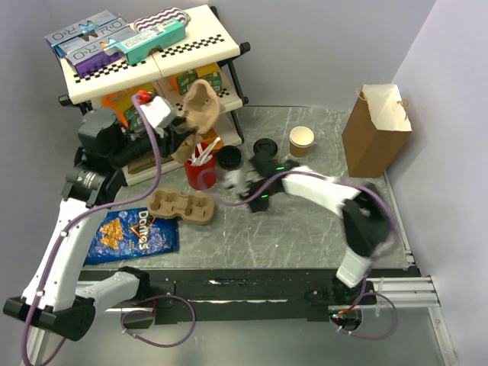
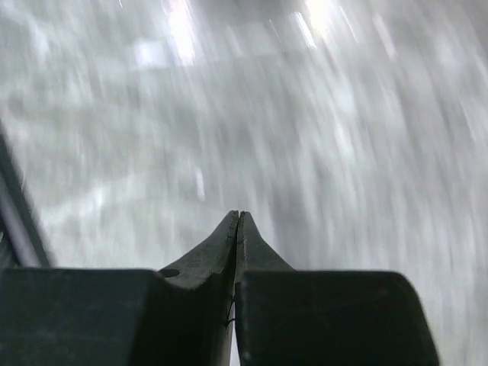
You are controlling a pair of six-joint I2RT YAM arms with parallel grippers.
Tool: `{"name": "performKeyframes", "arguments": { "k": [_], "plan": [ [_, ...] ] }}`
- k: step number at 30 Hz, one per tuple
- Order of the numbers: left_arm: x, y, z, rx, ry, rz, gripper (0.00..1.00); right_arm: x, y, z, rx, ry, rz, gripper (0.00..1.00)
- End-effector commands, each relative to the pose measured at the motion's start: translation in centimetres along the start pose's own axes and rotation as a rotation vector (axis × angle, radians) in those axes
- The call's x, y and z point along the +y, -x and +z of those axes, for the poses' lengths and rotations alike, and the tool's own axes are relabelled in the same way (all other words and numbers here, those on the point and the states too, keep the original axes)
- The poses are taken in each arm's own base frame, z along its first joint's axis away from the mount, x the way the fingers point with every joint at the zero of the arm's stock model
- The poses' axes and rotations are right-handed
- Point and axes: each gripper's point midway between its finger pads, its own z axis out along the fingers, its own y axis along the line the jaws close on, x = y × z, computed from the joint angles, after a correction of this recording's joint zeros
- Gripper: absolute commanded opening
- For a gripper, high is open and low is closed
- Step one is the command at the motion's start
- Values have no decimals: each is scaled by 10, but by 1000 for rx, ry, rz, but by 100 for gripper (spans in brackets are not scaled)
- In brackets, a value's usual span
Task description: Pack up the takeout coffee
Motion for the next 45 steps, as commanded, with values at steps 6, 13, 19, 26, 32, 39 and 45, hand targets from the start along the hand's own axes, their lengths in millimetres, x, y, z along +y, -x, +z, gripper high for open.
{"name": "performKeyframes", "arguments": {
  "k": [6,13,19,26,32,39,45],
  "plan": [
    [-62,-23,39,69,-291,147,1,-51,13,-220,-389,-645,207,43],
    [-102,-59,62,182,-467,263,1,-118,9,-345,-572,-955,506,41],
    [-112,-71,65,188,-492,284,1,-154,-28,-399,-523,-1169,552,57],
    [-120,-85,62,205,-508,265,1,-179,-75,-423,-379,-1286,586,65],
    [-122,-88,59,200,-498,254,1,-201,-111,-431,-279,-1320,641,66],
    [-122,-88,59,193,-500,256,1,-217,-138,-429,-218,-1321,701,65],
    [-122,-90,60,198,-499,256,1,-210,-151,-413,-196,-1298,732,65]
  ]
}}
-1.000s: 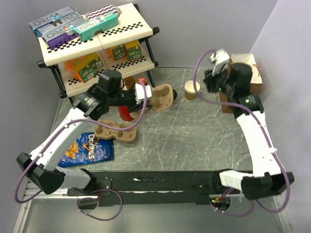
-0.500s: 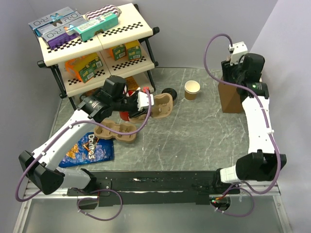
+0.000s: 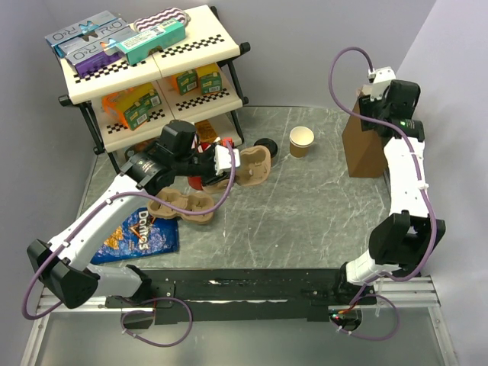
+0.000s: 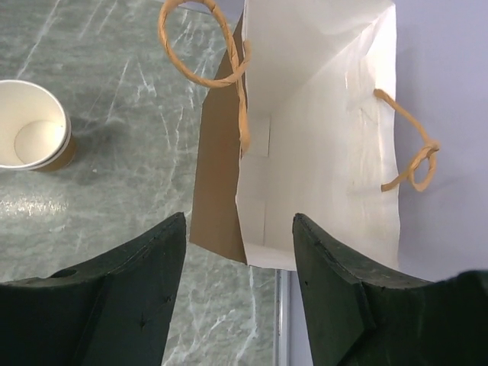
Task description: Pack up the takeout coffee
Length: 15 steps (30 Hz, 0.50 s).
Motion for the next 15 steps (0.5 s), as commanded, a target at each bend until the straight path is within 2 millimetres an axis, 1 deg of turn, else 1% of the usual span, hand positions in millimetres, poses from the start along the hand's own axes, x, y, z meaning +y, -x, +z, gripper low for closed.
{"name": "performKeyframes", "arguments": {
  "k": [1,6,12,15],
  "plan": [
    [3,17,-7,-51,25,35,1,-5,-7,-8,5,-25,-1,64],
    [3,17,-5,-50,17,35,1,0,-23,-2,42,-9,-10,62],
    [3,16,-4,-51,14,27,1,-4,-31,4,59,-9,-7,59],
    [4,16,-3,-49,16,28,1,-2,-35,5,69,2,-12,56]
  ]
}}
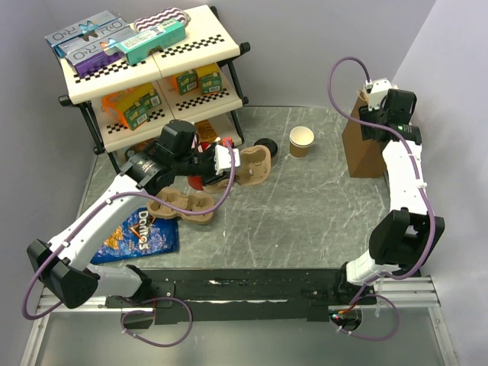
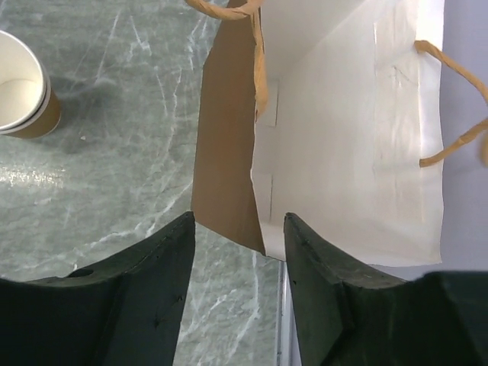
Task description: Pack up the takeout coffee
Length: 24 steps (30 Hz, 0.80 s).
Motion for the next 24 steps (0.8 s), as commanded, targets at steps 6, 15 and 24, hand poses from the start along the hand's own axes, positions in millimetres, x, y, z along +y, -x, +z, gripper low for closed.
{"name": "performKeyframes", "arguments": {
  "k": [6,15,24],
  "plan": [
    [3,14,-3,-42,11,27,1,0,-6,-10,0,10,-13,38],
    [2,13,-1,-49,5,29,1,15,-26,-30,19,65,-56,0],
    [1,18,-4,-55,0,22,1,64,-43,-108,-91,226,-230,0]
  ]
}}
